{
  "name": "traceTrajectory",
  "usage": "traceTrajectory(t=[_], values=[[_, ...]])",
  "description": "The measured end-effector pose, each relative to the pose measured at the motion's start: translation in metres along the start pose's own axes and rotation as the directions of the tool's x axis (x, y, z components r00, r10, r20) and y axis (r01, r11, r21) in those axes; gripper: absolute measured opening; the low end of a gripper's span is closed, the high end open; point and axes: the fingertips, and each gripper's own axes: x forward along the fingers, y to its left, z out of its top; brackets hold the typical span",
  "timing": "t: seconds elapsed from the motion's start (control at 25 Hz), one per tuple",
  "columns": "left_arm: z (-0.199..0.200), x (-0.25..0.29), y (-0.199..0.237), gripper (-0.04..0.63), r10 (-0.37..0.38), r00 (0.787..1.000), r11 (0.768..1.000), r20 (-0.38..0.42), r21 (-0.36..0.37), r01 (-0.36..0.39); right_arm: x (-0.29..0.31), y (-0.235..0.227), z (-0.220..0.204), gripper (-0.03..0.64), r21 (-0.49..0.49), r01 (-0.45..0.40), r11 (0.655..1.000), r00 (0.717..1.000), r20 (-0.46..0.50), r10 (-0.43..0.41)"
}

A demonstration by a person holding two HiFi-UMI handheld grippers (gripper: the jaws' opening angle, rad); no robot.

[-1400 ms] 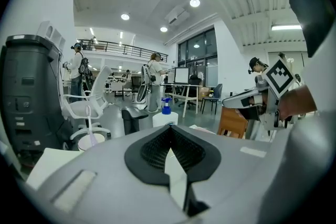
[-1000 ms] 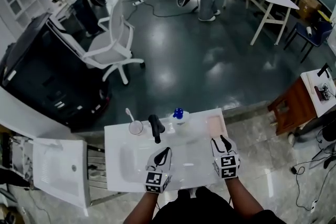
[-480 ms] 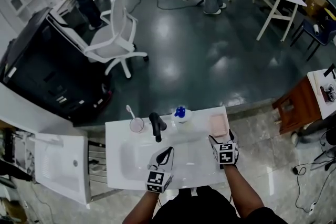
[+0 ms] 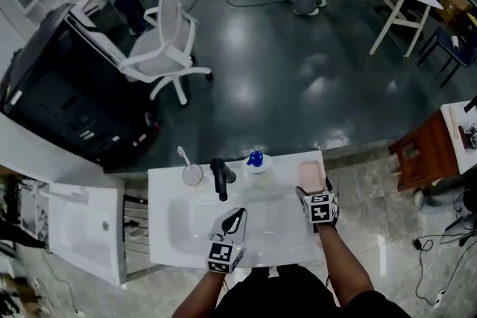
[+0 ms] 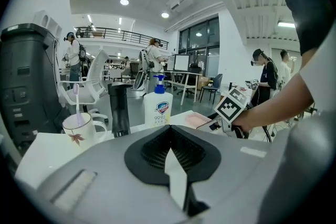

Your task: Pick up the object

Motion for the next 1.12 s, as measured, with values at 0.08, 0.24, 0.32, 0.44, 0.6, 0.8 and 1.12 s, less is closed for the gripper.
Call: traceTrajectory(t=[0.08,0.24,0.32,0.44,0.6,0.8,1.12], values=[[-0.001,0.001,-0.001,0.018,0.001,1.0,1.0,-0.003,-0.003,-0.001,0.001,0.0,0.001,0.477,0.005,-0.015,1.0,1.0,-0.001,0.015],[-0.001,0.001,-0.005,0.018,0.001,1.0,1.0,-0.003,-0.007,-0.001,0.0,-0.001,0.001,0.472,0.01,-0.027,1.0,1.0,0.005,0.027],[-0.001,0.001,-0.007,0.018,0.0,1.0,1.0,-0.005,-0.002,0.0,-0.003,-0.004,0.002,0.445,0.024,-0.029,0.999,0.999,0.017,0.029],[-0.001,0.001,-0.008,0.018,-0.001,1.0,1.0,-0.007,-0.004,0.001,-0.004,-0.005,0.005,0.423,0.011,-0.033,0.999,0.999,0.026,0.033],[0.0,0.001,-0.011,0.018,-0.003,1.0,1.0,-0.007,-0.004,0.003,-0.007,-0.003,0.006,0.422,-0.011,-0.036,0.999,0.999,0.029,0.036],[0.002,0.0,-0.012,0.018,0.0,1.0,1.0,0.002,0.002,0.0,-0.02,-0.007,0.018,0.422,0.024,-0.016,1.0,0.996,0.09,0.014],[0.006,-0.002,-0.017,0.018,-0.005,1.0,1.0,0.012,0.002,0.005,-0.062,0.0,0.06,0.422,0.025,-0.038,0.999,0.973,0.229,0.032]])
